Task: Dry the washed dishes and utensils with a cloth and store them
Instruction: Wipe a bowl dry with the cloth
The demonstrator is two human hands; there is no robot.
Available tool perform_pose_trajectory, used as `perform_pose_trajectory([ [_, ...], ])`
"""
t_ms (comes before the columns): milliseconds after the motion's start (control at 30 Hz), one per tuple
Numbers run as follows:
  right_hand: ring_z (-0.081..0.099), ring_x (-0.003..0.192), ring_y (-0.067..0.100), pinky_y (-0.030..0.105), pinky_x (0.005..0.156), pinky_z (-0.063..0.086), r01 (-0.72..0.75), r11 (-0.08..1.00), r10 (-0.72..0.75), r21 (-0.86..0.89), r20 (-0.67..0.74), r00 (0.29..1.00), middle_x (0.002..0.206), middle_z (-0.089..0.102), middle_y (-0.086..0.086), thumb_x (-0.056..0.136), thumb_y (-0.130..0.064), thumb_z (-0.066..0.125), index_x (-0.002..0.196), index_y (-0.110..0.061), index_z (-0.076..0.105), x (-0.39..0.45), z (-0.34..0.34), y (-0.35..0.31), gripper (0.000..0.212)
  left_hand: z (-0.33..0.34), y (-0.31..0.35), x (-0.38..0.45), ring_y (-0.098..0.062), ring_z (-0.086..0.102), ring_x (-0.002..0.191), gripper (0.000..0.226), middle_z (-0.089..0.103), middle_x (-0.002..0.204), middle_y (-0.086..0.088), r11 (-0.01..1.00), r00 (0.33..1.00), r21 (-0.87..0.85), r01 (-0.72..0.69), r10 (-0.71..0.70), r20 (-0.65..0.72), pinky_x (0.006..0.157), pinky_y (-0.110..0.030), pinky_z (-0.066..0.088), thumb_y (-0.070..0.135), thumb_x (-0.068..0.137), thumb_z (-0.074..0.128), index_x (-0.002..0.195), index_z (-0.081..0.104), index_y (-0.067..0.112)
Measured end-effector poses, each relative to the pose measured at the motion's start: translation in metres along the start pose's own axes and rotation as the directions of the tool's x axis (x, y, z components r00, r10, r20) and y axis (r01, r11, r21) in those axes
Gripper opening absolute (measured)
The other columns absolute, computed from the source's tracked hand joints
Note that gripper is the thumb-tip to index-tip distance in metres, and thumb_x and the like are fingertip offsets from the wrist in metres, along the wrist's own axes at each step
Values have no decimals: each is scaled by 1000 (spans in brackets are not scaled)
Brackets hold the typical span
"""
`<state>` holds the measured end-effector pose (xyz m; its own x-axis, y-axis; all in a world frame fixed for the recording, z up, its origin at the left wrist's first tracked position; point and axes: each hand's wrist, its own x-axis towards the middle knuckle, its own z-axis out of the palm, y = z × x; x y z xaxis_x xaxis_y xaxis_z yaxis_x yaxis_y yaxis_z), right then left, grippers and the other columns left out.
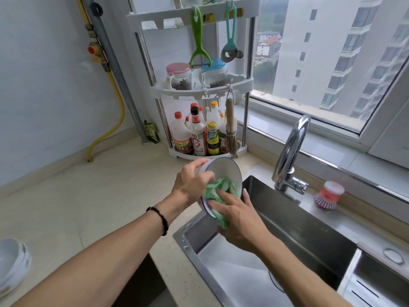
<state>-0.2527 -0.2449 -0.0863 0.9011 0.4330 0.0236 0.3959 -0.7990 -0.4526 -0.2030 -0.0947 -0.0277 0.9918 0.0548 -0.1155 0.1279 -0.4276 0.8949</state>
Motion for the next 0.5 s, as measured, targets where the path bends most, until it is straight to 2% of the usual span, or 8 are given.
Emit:
perform_pose_trajectory([
  [100,34,136,15,46,124,10,-25,918,42,395,-33,999,149,43,-3,76,-47,75,126,-29,65,-1,-2,-33,54,6,1,0,-17,67,92,40,74,91,10,999,997,-26,-18,16,-77,84,-40,57,39,59,58,97,73,35],
  [133,35,137,14,47,124,9,-17,906,32,422,-28,999,149,44,-3,76,-49,74,126,-31,65,-2,-1,-33,55,4,0,1,-18,67,92,40,74,91,10,999,998,-23,-27,26,-54,84,-39,56,39,59,59,95,74,34],
  [167,34,140,13,50,125,3,17,939,-8,342,-27,1000,152,43,-3,77,-49,72,130,-32,63,-5,-2,-28,56,0,-1,3,-19,67,92,40,74,89,9,999,1000,-19,-29,29,3,84,-38,56,38,58,59,94,75,33],
  [233,39,141,16,54,123,-8,149,988,-150,-32,-59,987,152,44,-3,78,-40,72,130,-35,59,-9,-2,-6,54,-11,-1,3,-21,67,84,39,73,83,4,1000,988,-17,-7,10,157,75,-34,54,34,58,61,93,76,25],
  [300,49,135,21,56,122,-5,201,930,-233,-308,-70,970,144,53,-1,73,-27,79,127,-35,58,-11,-1,14,58,-20,-1,4,-24,64,75,45,69,83,-10,999,972,-6,44,-41,230,60,-27,47,31,61,59,99,73,12],
  [367,59,123,25,56,121,10,212,896,-274,-389,-112,955,134,61,4,72,-18,80,122,-31,62,-10,4,18,55,-25,-3,5,-31,67,80,54,69,97,-24,990,957,-59,131,-111,270,63,-32,47,36,63,61,107,69,6],
  [433,65,107,26,52,123,17,225,857,-352,-463,-208,913,115,67,5,76,-15,67,110,-25,70,-7,6,16,36,-24,-7,3,-39,70,97,57,70,111,-23,968,935,-139,207,-154,320,79,-45,54,43,69,64,117,67,12],
  [500,66,97,26,49,119,27,184,875,-346,-447,-315,884,98,68,3,73,-17,62,96,-25,74,-3,2,11,27,-17,-19,-6,-38,68,107,59,69,119,-20,926,941,-315,206,-98,325,91,-50,54,40,74,68,127,62,16],
])
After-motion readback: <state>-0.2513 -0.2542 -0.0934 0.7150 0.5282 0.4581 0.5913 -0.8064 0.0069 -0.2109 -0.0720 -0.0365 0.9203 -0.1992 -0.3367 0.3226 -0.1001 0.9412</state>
